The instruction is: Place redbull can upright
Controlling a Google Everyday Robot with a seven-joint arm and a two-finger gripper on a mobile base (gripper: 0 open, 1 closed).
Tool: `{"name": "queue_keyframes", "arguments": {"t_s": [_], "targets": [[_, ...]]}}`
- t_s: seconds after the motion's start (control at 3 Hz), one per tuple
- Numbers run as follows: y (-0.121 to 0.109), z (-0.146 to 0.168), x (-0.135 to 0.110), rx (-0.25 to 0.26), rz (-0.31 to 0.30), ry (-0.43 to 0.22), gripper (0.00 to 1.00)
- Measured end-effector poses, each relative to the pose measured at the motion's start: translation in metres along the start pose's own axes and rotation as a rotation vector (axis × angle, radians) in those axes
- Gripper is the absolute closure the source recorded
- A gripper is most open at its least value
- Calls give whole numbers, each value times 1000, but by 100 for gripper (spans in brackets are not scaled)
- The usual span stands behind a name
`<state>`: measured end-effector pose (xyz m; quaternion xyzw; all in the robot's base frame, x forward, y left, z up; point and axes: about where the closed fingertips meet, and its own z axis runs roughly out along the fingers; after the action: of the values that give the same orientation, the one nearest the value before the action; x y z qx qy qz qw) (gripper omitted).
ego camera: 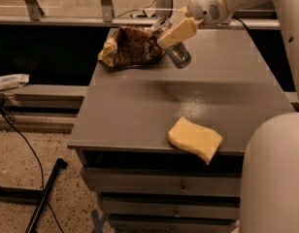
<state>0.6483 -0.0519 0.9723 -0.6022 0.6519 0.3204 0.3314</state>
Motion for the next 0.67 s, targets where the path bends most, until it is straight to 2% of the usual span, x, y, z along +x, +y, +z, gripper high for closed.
{"name": "queue_keyframes", "arguments": {"t_s": [0.33, 0.67], "targets": [[6, -6, 2, -8, 24, -175, 100], [22, -26, 0, 14, 52, -465, 100]]}}
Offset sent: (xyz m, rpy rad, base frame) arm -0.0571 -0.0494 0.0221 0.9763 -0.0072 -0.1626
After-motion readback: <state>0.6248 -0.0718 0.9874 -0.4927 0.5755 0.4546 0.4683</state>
